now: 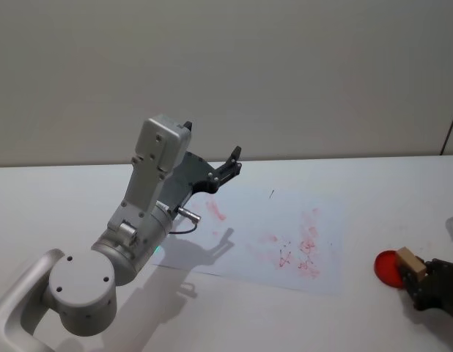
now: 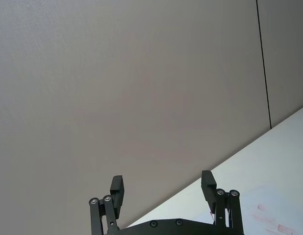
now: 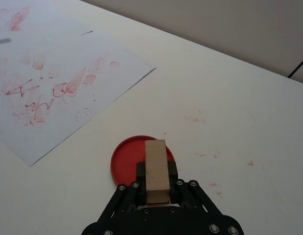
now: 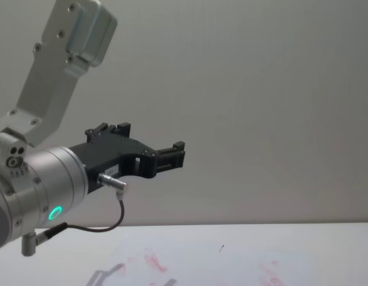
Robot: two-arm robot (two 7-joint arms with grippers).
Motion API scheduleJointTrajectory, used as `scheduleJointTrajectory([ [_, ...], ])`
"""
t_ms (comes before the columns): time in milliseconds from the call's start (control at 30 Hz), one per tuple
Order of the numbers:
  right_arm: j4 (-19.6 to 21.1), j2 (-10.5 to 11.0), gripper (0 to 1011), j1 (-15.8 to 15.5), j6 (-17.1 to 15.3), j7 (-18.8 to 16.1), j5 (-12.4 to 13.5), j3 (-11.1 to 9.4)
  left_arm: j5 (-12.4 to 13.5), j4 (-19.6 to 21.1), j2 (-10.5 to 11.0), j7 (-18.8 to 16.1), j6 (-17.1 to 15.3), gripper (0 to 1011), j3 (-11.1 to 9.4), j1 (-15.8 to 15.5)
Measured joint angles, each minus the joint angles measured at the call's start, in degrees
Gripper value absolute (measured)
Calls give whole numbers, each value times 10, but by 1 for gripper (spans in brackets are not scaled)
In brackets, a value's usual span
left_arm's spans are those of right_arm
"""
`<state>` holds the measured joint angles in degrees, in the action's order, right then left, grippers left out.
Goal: Use the one hand to pick up the stamp and affix it onto the A4 paper.
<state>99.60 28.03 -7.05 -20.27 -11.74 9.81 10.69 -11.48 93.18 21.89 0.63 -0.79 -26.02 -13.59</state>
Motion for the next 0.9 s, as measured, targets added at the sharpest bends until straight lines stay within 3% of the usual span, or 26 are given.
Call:
scheduleJointTrajectory([
  [67, 0, 0, 216, 0, 0, 0, 0, 0, 0, 0, 0, 0, 0, 1001, 0, 0],
  [533, 10, -19, 217, 22, 22, -14, 8, 5, 0, 0, 0, 0, 0, 1001, 0, 0],
  [900, -5, -80, 217, 84, 34, -54, 1, 35, 0, 0, 0, 0, 0, 1001, 0, 0],
])
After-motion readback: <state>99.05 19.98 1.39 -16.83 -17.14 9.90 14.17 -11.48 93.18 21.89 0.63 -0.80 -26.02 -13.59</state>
